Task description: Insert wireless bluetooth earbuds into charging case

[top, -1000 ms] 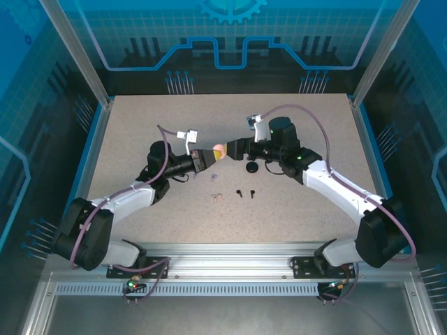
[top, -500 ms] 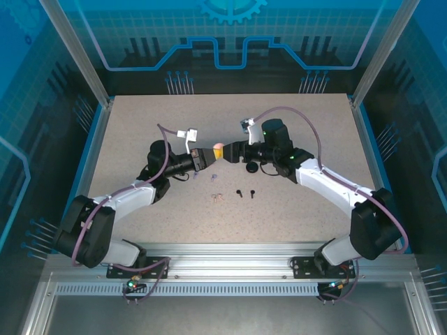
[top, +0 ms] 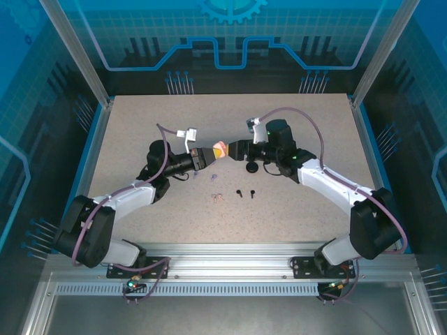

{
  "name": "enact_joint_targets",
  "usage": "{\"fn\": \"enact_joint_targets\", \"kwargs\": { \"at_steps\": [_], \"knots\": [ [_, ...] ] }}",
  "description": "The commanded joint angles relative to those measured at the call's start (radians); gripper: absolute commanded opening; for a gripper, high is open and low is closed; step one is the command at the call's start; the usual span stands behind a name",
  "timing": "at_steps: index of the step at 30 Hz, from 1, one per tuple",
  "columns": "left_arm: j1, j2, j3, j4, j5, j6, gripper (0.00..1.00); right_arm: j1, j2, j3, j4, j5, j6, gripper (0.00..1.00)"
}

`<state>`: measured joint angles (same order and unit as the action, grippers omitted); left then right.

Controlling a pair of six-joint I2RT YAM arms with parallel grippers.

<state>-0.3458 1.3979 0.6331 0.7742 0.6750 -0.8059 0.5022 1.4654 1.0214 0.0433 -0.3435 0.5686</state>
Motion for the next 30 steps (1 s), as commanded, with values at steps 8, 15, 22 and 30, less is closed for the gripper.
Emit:
{"fn": "enact_joint_targets", "kwargs": {
  "at_steps": [8,15,22,30],
  "knots": [
    [0.001,-0.038,0.008,0.065,0.038,-0.001,0.0,-0.056,-0.146,-0.07,-0.023,0.03,0.066,0.64],
    [0.001,-0.035,0.004,0.08,0.034,-0.006,0.0,-0.044,-0.182,-0.083,0.002,0.005,0.091,0.65],
    [-0.001,-0.027,0.002,0.08,0.011,0.011,0.0,0.024,-0.145,-0.05,-0.031,0.171,0.291,0.76],
    [-0.026,-0.034,-0.026,0.085,-0.056,0.062,0.0,0.172,-0.079,0.043,-0.099,0.435,0.588,0.82]
  ]
}}
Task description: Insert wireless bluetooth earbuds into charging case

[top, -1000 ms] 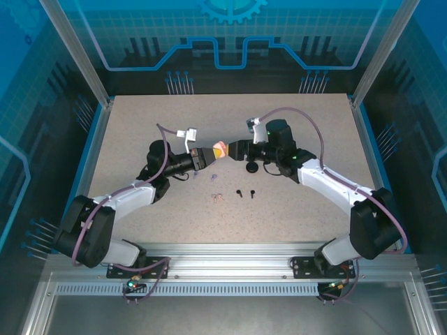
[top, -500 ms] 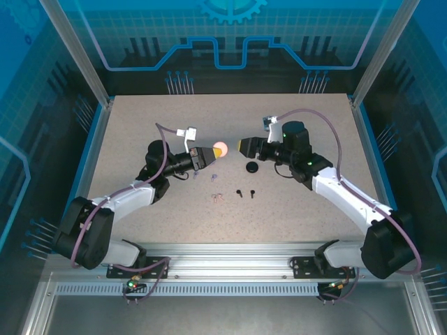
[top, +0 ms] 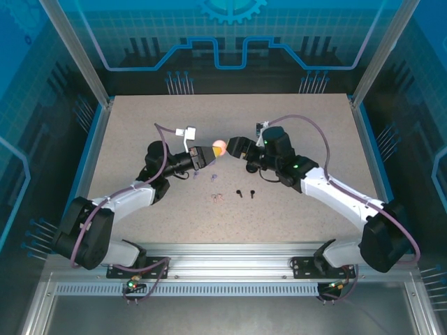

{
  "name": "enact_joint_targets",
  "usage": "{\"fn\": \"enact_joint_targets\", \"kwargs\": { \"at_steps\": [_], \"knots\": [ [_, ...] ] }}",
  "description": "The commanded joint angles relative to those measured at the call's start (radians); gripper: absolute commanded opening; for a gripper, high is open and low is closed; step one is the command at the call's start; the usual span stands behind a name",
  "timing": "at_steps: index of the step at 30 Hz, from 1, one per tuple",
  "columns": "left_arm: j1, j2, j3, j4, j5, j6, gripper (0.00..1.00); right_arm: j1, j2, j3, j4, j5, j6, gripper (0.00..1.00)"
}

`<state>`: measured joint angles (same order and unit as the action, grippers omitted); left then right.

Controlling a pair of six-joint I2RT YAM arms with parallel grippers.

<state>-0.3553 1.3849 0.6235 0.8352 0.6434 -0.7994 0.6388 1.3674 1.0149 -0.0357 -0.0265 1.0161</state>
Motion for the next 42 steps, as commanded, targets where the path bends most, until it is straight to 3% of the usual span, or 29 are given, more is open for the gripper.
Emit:
{"fn": "enact_joint_targets", "kwargs": {
  "at_steps": [1,12,23,27,35,42],
  "knots": [
    [-0.021,-0.024,-0.015,0.01,-0.033,0.067,0.0,0.048,0.029,0.063,-0.028,0.138,0.163,0.82],
    [-0.044,-0.034,-0.016,-0.004,-0.075,0.098,0.0,0.126,0.127,0.147,-0.024,0.193,0.256,0.79],
    [-0.047,-0.041,-0.038,0.021,-0.101,0.097,0.0,0.143,0.147,0.147,0.009,0.221,0.303,0.48],
    [-0.047,-0.043,-0.065,0.06,-0.141,0.084,0.09,0.145,0.132,0.116,0.038,0.261,0.357,0.42],
    [-0.046,-0.035,-0.097,0.131,-0.172,0.054,0.38,0.157,0.115,0.085,0.042,0.321,0.424,0.4],
    [-0.046,-0.036,-0.099,0.137,-0.172,0.053,0.46,0.157,0.098,0.071,0.033,0.345,0.426,0.4]
  ]
}}
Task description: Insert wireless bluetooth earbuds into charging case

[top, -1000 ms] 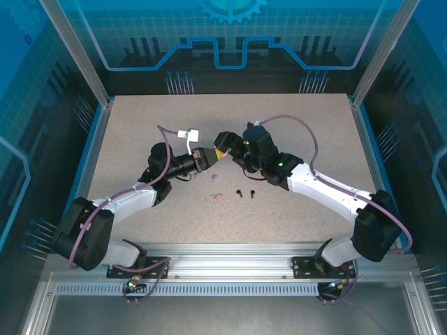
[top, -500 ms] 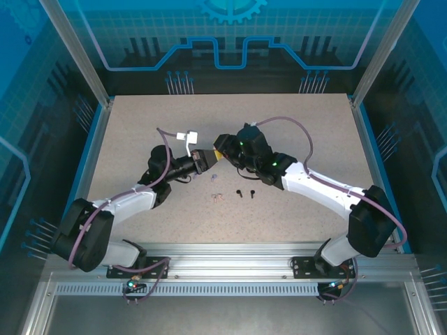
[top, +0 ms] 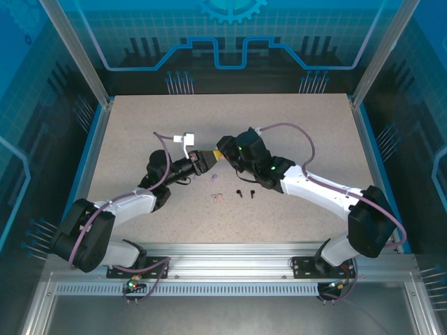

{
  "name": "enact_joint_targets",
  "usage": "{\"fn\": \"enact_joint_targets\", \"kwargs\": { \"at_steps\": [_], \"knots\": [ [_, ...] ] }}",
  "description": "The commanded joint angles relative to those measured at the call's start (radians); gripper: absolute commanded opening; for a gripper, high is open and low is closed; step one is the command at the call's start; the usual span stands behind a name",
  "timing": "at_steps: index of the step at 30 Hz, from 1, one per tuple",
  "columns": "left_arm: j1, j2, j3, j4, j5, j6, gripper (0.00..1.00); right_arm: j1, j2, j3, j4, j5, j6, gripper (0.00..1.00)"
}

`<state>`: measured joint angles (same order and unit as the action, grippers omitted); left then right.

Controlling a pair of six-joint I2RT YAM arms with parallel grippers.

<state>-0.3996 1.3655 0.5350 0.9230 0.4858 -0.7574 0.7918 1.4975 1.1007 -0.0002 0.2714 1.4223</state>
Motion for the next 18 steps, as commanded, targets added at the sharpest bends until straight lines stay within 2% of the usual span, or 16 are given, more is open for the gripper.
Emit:
{"fn": "enact_joint_targets", "kwargs": {
  "at_steps": [1,9,18],
  "knots": [
    [-0.001,-0.014,-0.01,0.05,-0.012,0.01,0.46,0.004,-0.034,-0.014,-0.004,0.046,0.02,0.4],
    [-0.004,0.038,-0.004,0.103,0.022,-0.017,0.45,0.0,-0.031,-0.008,0.008,0.026,0.014,0.39],
    [-0.018,0.076,0.004,0.124,0.024,-0.02,0.36,-0.005,-0.033,-0.007,0.008,0.017,0.011,0.39]
  ]
}}
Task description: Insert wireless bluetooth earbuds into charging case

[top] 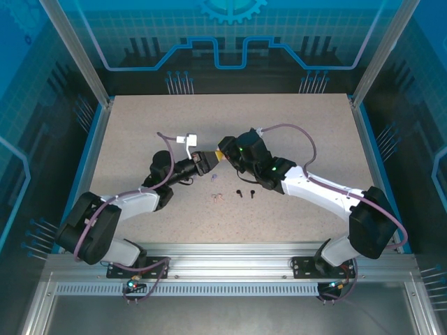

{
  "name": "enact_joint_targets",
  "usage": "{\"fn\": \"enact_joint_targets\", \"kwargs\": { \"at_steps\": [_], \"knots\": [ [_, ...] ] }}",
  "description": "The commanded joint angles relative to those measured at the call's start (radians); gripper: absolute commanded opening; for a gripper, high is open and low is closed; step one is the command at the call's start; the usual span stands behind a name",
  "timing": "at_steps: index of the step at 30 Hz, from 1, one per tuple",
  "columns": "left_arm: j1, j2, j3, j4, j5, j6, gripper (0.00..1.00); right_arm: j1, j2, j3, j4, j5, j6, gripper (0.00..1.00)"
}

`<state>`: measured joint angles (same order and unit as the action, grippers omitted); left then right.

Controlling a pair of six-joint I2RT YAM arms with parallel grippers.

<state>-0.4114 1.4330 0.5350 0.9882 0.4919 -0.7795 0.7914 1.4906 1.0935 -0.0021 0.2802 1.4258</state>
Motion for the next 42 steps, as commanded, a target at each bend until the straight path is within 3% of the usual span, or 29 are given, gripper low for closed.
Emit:
{"fn": "enact_joint_targets", "kwargs": {
  "at_steps": [1,7,17,18,21,23,30,37,42],
  "knots": [
    [-0.007,0.011,0.006,0.058,0.017,0.002,0.35,-0.004,-0.025,-0.001,0.01,0.007,0.008,0.39],
    [-0.01,0.022,0.019,0.062,0.02,-0.003,0.27,-0.003,-0.024,-0.002,0.016,0.001,0.01,0.38],
    [-0.027,0.04,0.031,0.073,0.021,-0.01,0.05,-0.005,-0.02,-0.002,0.04,-0.025,0.005,0.4],
    [-0.027,0.04,0.033,0.074,0.02,-0.013,0.02,-0.007,-0.023,-0.003,0.046,-0.029,-0.004,0.43],
    [-0.027,0.034,0.033,0.07,0.012,-0.026,0.0,-0.018,-0.041,-0.004,0.055,-0.026,-0.034,0.73],
    [-0.027,0.021,0.039,0.048,0.007,-0.024,0.0,-0.038,-0.078,-0.003,0.026,-0.025,-0.072,0.83],
    [-0.022,-0.047,0.079,-0.102,0.012,0.016,0.0,-0.153,-0.255,-0.031,-0.103,-0.093,-0.36,0.87],
    [-0.015,-0.09,0.119,-0.194,0.049,0.044,0.0,-0.269,-0.349,-0.061,-0.078,-0.455,-0.785,0.86],
    [-0.015,-0.094,0.14,-0.209,0.08,0.042,0.0,-0.272,-0.331,-0.054,-0.097,-0.567,-0.9,0.84]
  ]
}}
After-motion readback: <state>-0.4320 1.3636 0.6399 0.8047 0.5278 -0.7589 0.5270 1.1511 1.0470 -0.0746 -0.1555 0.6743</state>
